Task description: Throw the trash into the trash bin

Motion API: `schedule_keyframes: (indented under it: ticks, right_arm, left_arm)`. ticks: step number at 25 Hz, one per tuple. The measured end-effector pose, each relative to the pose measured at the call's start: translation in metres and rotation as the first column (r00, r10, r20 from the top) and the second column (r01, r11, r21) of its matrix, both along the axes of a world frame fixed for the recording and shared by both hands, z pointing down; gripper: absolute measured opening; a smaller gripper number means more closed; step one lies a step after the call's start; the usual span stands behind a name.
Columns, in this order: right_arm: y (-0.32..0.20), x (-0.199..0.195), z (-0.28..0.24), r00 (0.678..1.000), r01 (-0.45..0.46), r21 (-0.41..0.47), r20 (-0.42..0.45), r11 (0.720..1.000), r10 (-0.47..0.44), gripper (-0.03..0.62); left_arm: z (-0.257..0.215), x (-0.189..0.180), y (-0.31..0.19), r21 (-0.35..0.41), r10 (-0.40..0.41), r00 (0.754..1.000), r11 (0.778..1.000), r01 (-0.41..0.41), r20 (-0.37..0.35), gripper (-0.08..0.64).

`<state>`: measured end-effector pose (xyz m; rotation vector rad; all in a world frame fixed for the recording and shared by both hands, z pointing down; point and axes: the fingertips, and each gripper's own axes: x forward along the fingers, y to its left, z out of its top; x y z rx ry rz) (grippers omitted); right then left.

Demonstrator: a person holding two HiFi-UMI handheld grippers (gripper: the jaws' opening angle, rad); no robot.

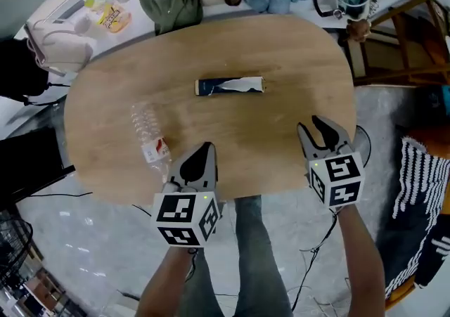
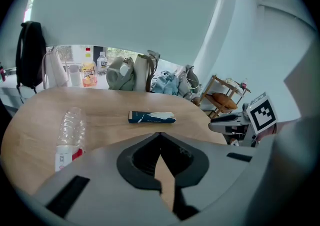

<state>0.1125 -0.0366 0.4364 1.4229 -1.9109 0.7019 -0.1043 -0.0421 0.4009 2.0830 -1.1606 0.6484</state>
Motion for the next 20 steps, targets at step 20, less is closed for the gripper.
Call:
schedule_keyframes:
  ticks: [20]
  right_arm:
    - [-0.072,-0.091,0.027,0.892,0.429,-0.081,-0.120,0.900,-0.436,0.141]
  left_arm:
    - [0.041,-0.067,-0.006,-0.075,-0.292,0.956,0.954,0.289,-0.026,0.011]
